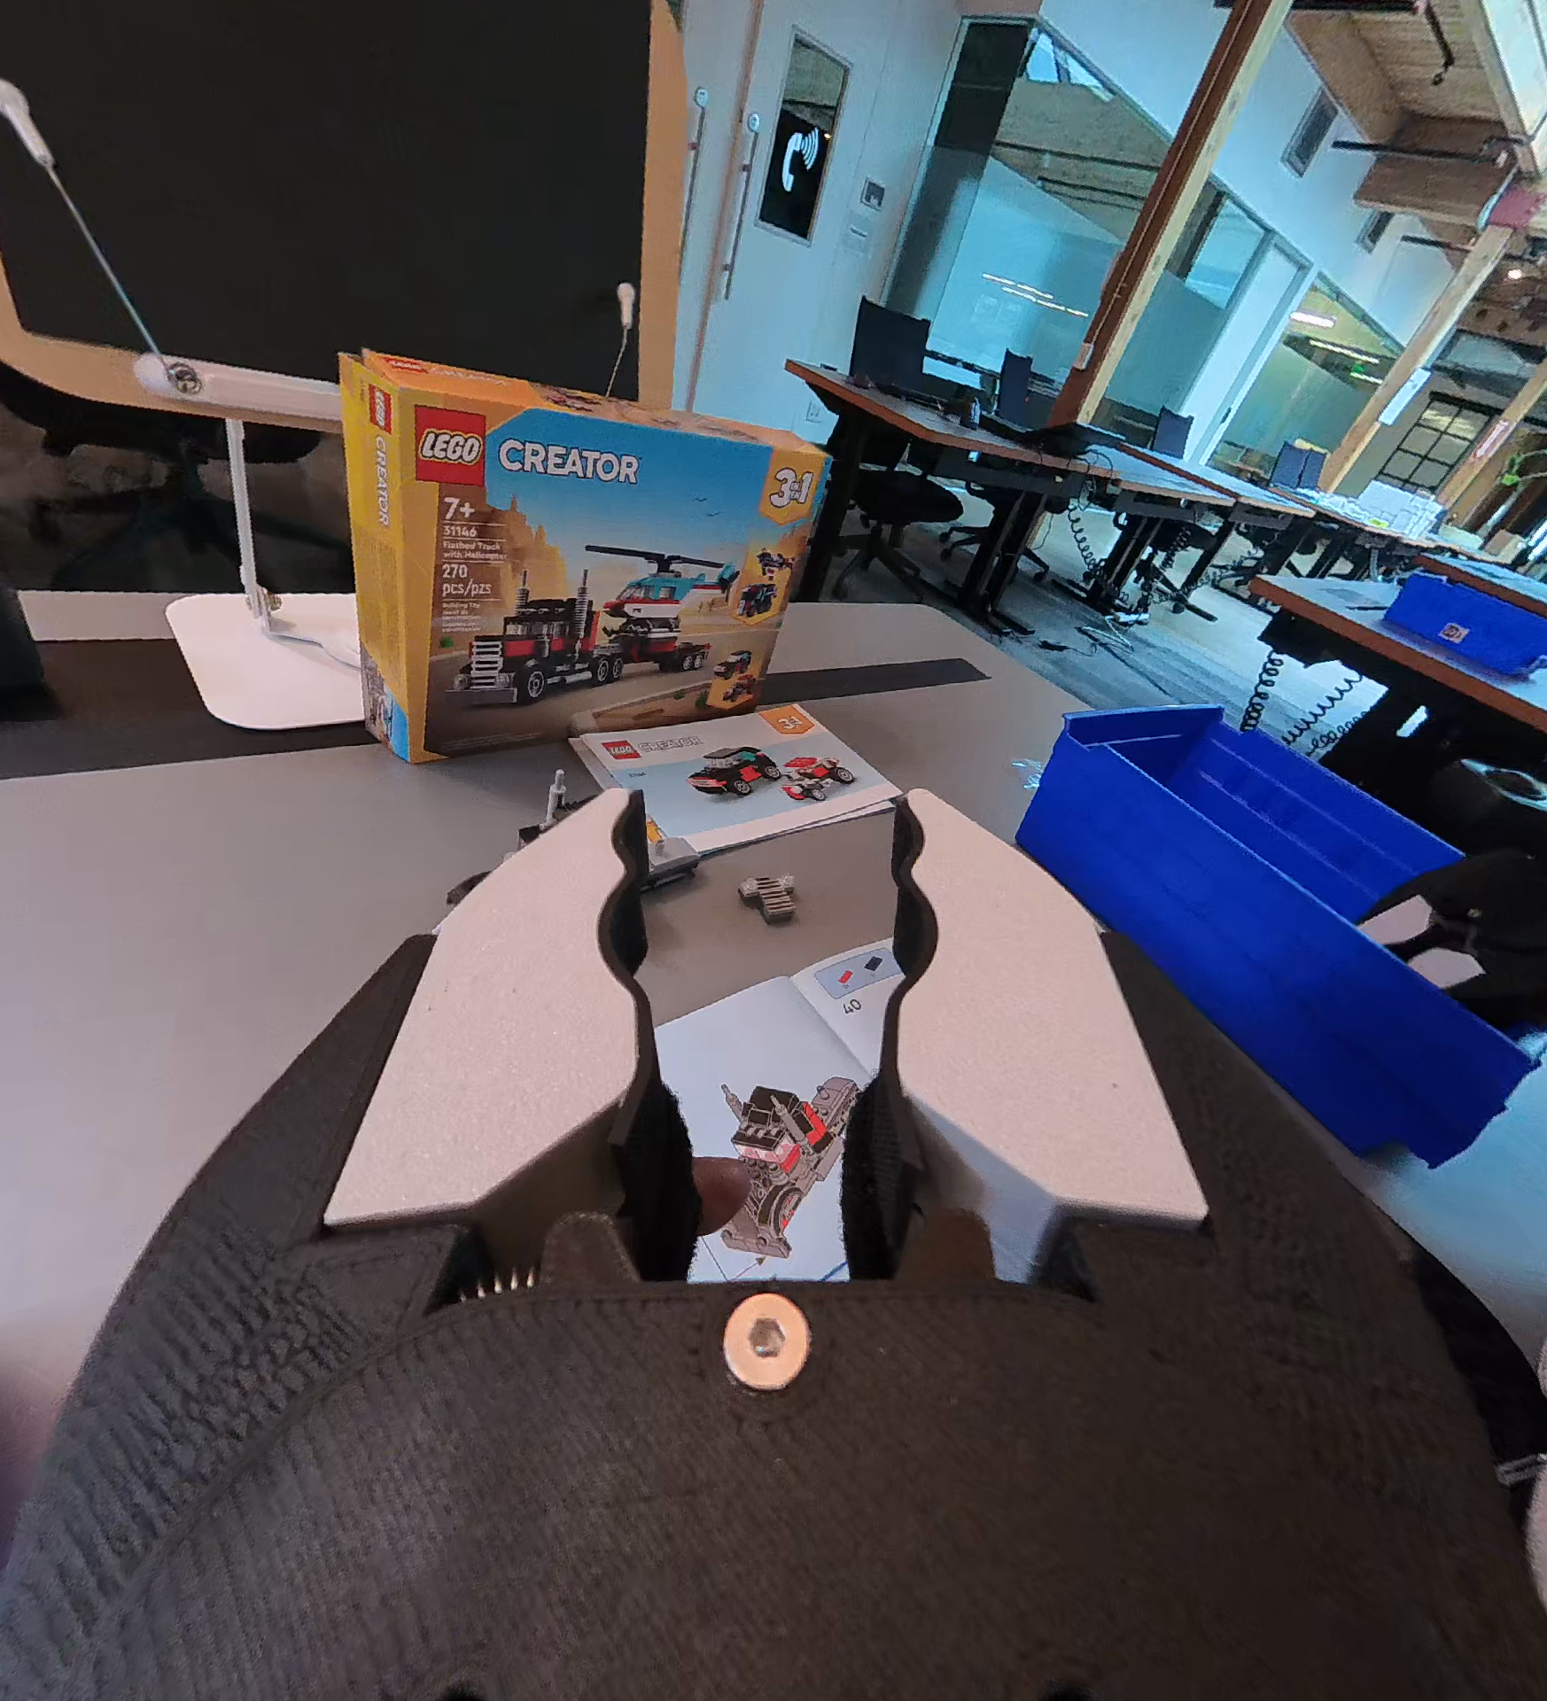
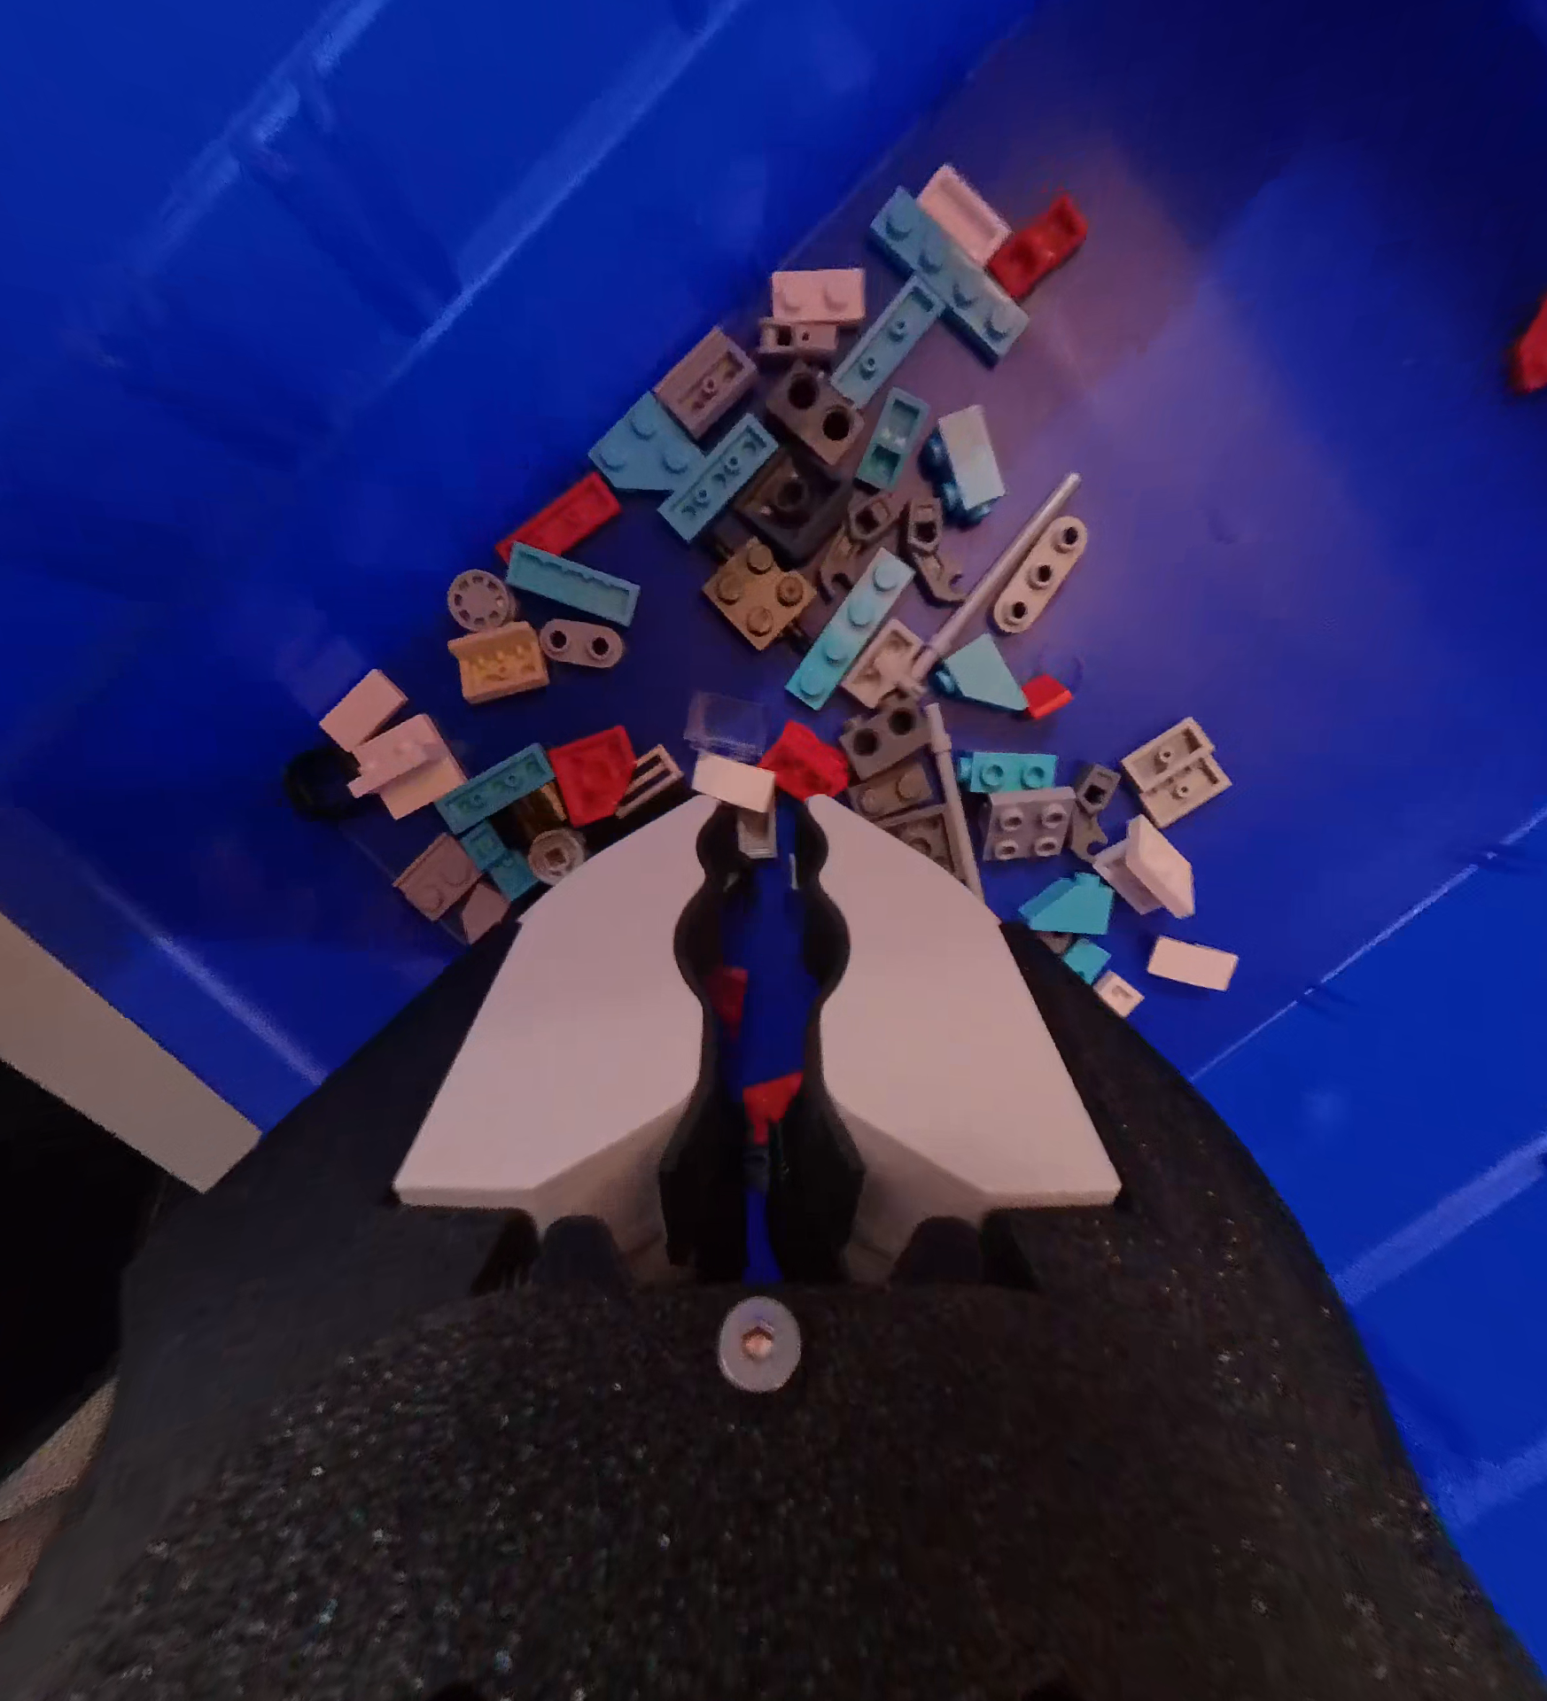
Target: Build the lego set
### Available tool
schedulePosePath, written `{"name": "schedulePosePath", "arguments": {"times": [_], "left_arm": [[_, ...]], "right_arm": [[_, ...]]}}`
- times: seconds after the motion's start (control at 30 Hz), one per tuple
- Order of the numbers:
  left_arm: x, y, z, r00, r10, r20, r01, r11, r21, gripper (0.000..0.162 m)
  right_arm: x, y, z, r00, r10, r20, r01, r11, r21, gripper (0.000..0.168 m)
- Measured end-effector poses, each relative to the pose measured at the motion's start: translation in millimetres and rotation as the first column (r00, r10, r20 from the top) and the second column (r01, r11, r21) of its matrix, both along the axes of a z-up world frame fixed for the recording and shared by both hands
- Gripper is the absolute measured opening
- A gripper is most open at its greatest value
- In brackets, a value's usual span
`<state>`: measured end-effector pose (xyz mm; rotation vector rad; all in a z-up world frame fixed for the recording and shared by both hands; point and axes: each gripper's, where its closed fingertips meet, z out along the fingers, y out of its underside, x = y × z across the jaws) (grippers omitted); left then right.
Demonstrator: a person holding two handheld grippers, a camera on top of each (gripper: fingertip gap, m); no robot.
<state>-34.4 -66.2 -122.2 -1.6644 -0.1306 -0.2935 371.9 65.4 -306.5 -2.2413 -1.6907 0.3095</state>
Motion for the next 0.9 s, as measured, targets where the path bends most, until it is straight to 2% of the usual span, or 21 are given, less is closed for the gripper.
{"name": "schedulePosePath", "arguments": {"times": [0.33, 0.47, 0.57, 0.63, 0.7, 0.77, 0.83, 0.9], "left_arm": [[0.6, 2.1, -8.3, 1.000, -0.026, 0.007, 0.026, 1.000, -0.015, 0.051], [9.8, 2.7, -9.0, 0.996, -0.084, 0.018, 0.084, 0.996, -0.002, 0.051], [23.3, 3.1, -8.7, 0.988, -0.153, 0.006, 0.153, 0.988, 0.025, 0.051], [38.2, 4.6, -6.5, 0.977, -0.212, -0.018, 0.213, 0.975, 0.063, 0.052], [65.6, 5.8, -3.4, 0.948, -0.313, -0.056, 0.318, 0.942, 0.110, 0.053], [94.6, 6.0, -2.4, 0.903, -0.410, -0.128, 0.427, 0.891, 0.155, 0.053], [117.9, 3.9, -1.0, 0.855, -0.473, -0.213, 0.511, 0.838, 0.191, 0.053], [136.0, -3.5, 6.8, 0.807, -0.497, -0.319, 0.573, 0.789, 0.221, 0.053]], "right_arm": [[4.0, -4.7, -0.8, 0.999, 0.027, 0.024, -0.027, 1.000, -0.015, 0.009], [7.3, 8.9, 41.6, 0.985, -0.098, -0.144, 0.104, 0.994, 0.032, 0.008], [-2.6, 15.1, 83.5, 0.932, -0.143, -0.332, 0.159, 0.987, 0.021, 0.008], [-34.4, 7.1, 122.3, 0.818, -0.122, -0.562, 0.108, 0.992, -0.059, 0.008], [-74.6, -7.8, 168.1, 0.608, -0.110, -0.786, 0.001, 0.991, -0.137, 0.008], [-114.2, -33.4, 202.7, 0.410, -0.152, -0.899, -0.174, 0.955, -0.241, 0.008], [-150.4, -60.9, 225.6, 0.283, -0.233, -0.930, -0.371, 0.868, -0.330, 0.008], [-181.1, -87.3, 245.0, 0.203, -0.348, -0.915, -0.563, 0.724, -0.399, 0.008]]}}
